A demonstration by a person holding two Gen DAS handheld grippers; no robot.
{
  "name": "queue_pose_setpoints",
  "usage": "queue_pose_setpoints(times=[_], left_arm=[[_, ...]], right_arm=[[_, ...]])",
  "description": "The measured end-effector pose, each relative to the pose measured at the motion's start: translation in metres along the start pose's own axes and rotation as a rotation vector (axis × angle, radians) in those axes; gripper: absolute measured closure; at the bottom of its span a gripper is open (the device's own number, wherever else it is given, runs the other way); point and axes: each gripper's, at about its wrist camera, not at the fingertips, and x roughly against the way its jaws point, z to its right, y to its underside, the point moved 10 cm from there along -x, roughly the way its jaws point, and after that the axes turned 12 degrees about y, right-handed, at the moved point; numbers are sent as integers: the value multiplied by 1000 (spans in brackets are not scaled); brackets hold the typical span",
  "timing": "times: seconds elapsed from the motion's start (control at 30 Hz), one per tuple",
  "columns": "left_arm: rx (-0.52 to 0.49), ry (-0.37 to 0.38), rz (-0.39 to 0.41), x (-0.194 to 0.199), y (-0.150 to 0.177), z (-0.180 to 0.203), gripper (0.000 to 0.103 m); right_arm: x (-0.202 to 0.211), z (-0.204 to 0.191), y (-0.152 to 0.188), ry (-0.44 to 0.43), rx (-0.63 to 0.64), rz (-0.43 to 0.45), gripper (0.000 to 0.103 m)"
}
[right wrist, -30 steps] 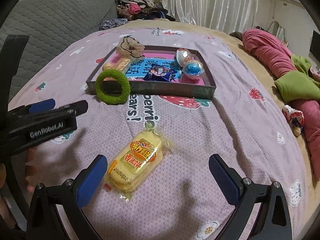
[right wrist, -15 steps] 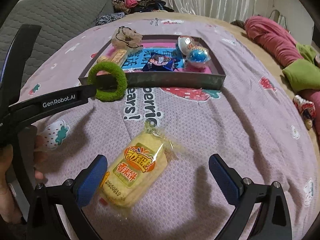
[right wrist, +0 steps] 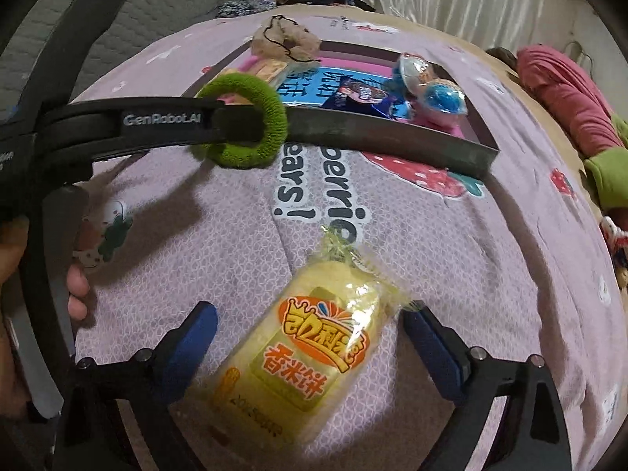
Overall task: Organize objects
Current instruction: 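Grasp the green fuzzy ring with the left gripper while the right grasps the yellow bread packet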
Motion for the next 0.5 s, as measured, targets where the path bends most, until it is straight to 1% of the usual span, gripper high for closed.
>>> queue_pose_setpoints(times=[0.03, 0.07, 0.1, 0.13, 0.2, 0.23, 0.27, 0.3, 0.33, 0.37, 0.4, 0.47, 0.5], left_arm=[[4, -1, -7, -2, 0, 1, 47], [3, 2, -16, -4, 1, 2, 59], [3, 6, -24, -6, 2, 3, 63], [2, 10, -31, -9, 2, 5, 71], [0, 28, -46, -13, 2, 9, 82], [-3, 39, -49, -13, 2, 12, 87], [-12, 43, -51, -14, 1, 15, 91], [-12, 54, -51, -14, 0, 17, 91], [-10, 61, -48, -14, -1, 18, 91], [-8, 82, -43, -14, -2, 20, 92], [-7, 97, -42, -14, -3, 20, 92], [0, 135, -41, -15, -4, 23, 92], [0, 134, -43, -16, -3, 22, 92]], right_arm=[[0, 1, 0, -3, 4, 5, 10], [1, 1, -1, -5, 9, 10, 13], [1, 0, -2, -10, 20, 16, 18], [1, 1, -5, -14, 27, 21, 21], [1, -1, -8, -22, 48, 35, 34], [3, -2, -11, -25, 59, 47, 37], [5, -2, -13, -26, 60, 60, 45], [6, -1, -15, -30, 56, 73, 51], [6, 0, -16, -37, 53, 81, 52], [6, 1, -16, -38, 51, 89, 60], [6, 2, -16, -41, 52, 96, 62], [7, 3, -16, -58, 43, 102, 63], [7, 5, -16, -68, 35, 104, 63]])
